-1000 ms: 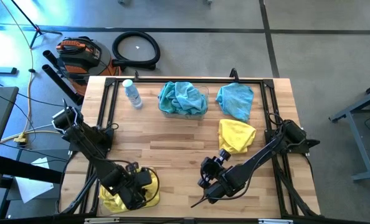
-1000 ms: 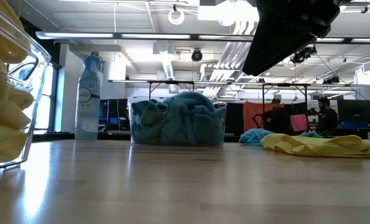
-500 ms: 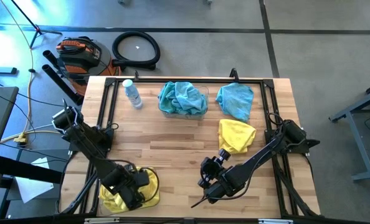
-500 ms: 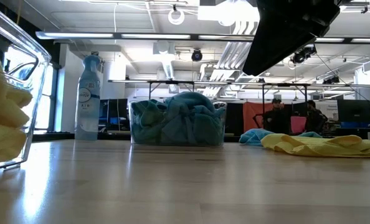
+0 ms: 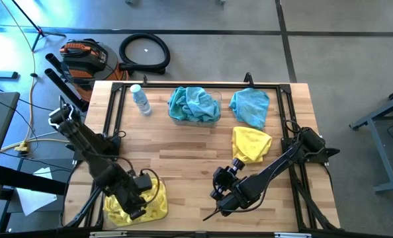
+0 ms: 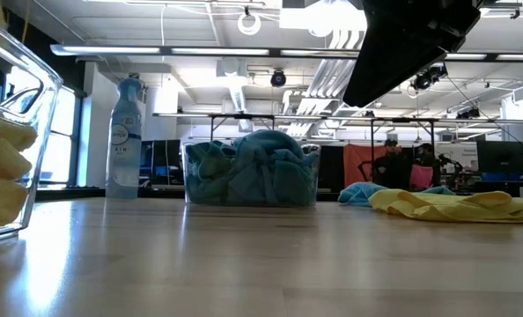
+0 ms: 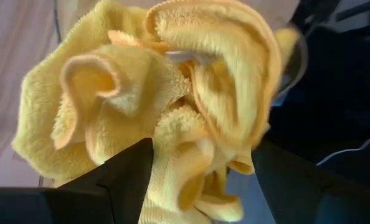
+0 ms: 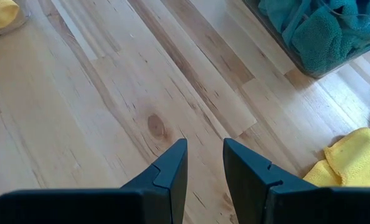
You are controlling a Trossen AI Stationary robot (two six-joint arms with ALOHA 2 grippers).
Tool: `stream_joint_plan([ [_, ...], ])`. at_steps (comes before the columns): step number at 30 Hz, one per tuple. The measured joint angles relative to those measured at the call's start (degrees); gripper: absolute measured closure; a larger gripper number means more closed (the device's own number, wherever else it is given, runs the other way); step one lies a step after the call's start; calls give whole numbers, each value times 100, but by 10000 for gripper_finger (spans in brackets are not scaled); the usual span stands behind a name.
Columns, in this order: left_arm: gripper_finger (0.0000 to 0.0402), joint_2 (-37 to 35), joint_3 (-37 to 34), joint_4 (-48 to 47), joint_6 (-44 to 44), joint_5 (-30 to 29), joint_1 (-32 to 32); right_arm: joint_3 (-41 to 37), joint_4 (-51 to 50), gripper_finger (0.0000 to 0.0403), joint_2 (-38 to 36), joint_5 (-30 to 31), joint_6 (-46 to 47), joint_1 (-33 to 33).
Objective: Sort microfiber towel by color & place in baskets
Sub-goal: Put the yellow microfiber towel into the bottom transparent bin
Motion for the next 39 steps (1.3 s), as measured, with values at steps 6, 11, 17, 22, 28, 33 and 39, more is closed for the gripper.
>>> stream_joint_plan([
  [6,142,-434,2,5,-129,-656,0,0,-2,304,0,0,1,0],
  [11,142,-322,2,50,-137,-1825,-15,-2,-2,304,0,0,1,0],
  [17,142,561,2,46,-144,-1255,-22,-2,-2,304,0,2,1,0],
  [22,142,1410,2,57,-191,-981,-86,-2,-2,304,0,2,1,0],
  [28,142,1983,26,79,-245,-855,-98,-2,1,304,0,2,1,0],
  [33,142,1802,4,49,-232,-748,-98,-2,2,304,0,2,1,0],
  [39,142,1052,-2,-21,92,-638,-101,-2,2,304,0,0,1,0],
])
